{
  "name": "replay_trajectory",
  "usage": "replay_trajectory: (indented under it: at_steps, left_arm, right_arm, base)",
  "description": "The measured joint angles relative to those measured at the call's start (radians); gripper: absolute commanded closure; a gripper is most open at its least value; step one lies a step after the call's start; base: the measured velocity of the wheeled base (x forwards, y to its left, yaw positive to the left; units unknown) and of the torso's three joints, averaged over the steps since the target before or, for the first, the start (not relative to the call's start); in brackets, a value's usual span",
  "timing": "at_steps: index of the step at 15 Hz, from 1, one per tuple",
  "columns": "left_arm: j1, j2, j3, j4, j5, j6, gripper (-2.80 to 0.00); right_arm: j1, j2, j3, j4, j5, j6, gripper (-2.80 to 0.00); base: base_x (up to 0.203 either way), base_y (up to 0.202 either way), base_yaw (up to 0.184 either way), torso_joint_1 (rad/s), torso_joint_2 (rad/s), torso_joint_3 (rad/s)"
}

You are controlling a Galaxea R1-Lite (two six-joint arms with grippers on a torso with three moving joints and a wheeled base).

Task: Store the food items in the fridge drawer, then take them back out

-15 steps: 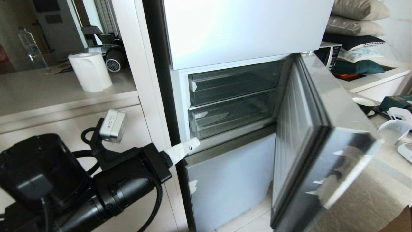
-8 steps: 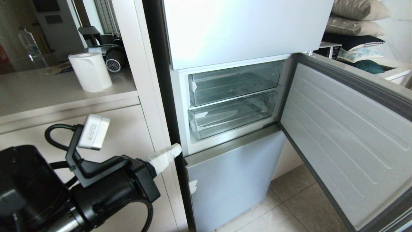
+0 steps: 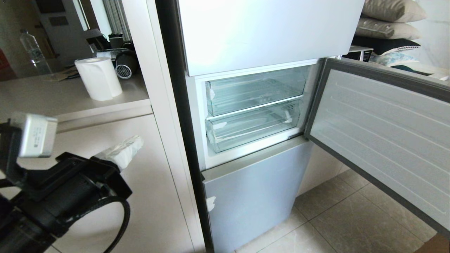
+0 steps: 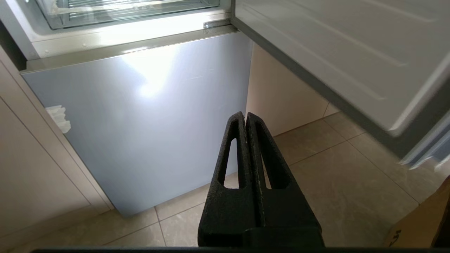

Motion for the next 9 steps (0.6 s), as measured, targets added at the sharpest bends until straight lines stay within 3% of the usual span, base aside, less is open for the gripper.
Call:
replay_trajectory:
  at_steps: [3, 6, 7, 9]
  left_arm:
    - [0.016, -0.109, 0.023, 0.086, 0.019, 0.01, 0.0]
    - [0.036, -0.221, 0.029, 0.166, 0.094, 0.029, 0.0]
    - [0.071, -0.273, 0.022, 0.199, 0.129, 0.035, 0.0]
    - [0.211, -0.374, 0.011, 0.278, 0.168, 0.039, 0.0]
  right_arm:
    - [0.0, 0.0, 0.0, 0.0, 0.0, 0.0, 0.0]
    - [0.001, 0.0, 0.0, 0.0, 0.0, 0.0, 0.0]
    - [0.001, 0.0, 0.0, 0.0, 0.0, 0.0, 0.0]
    - [0.001, 0.0, 0.0, 0.0, 0.0, 0.0, 0.0]
  base:
    - [0.0, 0.0, 0.0, 0.0, 0.0, 0.0]
    - [0.0, 0.0, 0.0, 0.0, 0.0, 0.0]
    - [0.0, 0.0, 0.0, 0.0, 0.0, 0.0]
    - [0.0, 0.0, 0.0, 0.0, 0.0, 0.0]
